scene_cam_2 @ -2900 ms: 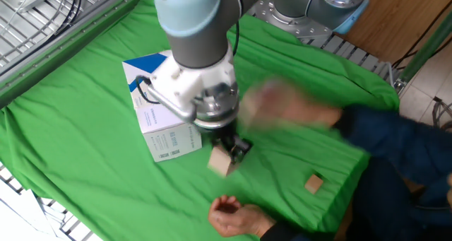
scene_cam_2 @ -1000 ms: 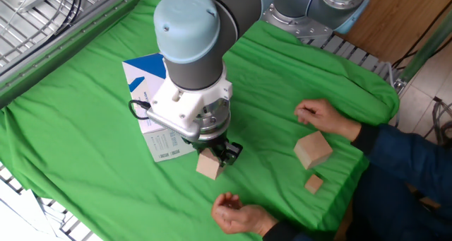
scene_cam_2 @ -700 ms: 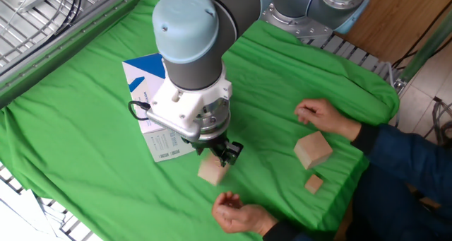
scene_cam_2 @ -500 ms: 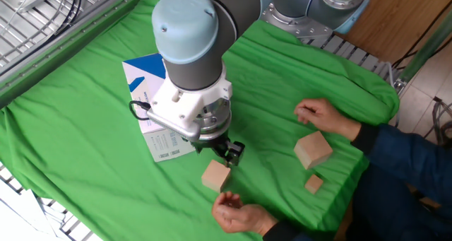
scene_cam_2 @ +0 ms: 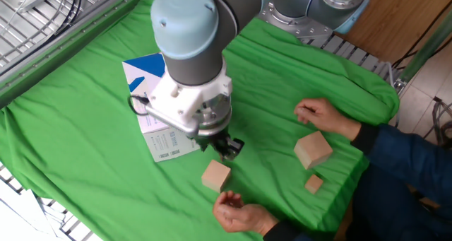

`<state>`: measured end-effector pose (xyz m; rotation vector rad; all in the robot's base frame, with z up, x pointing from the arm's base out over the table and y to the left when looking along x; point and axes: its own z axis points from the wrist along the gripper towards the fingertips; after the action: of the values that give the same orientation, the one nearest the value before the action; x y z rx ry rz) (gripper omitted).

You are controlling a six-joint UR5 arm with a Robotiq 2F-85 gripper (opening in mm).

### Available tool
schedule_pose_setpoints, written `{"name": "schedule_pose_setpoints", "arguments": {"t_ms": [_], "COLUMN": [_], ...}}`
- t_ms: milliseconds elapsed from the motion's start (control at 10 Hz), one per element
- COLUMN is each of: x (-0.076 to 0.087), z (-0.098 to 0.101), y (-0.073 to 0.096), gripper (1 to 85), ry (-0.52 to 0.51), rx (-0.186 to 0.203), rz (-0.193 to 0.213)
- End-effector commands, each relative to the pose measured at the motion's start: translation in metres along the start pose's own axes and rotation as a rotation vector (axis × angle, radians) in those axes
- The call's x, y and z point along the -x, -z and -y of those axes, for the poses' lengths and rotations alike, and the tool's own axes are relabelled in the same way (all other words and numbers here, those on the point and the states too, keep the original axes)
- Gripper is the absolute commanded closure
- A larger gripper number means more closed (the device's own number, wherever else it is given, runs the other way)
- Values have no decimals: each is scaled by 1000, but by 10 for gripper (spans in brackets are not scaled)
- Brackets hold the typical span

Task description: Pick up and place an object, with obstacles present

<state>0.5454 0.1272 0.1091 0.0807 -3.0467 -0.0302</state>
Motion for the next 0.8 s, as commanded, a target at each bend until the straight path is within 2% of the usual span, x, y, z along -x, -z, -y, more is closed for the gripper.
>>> {"name": "schedule_pose_setpoints", "arguments": {"t_ms": [0, 100, 200, 400, 500, 600, 700], "x": [-38, -56, -71, -91, -79, -46, -21], "z": [38, 47, 49, 70, 84, 93, 97], "y": [40, 60, 75, 95, 96, 95, 97], "gripper": [843, 843, 843, 843, 843, 843, 843], "ry": [-62, -47, -48, -37, -12, -2, -8], "rx": [-99, -101, -70, -70, -83, -82, -67], "rz": [-82, -123, -151, -182, -132, -8, 93]}}
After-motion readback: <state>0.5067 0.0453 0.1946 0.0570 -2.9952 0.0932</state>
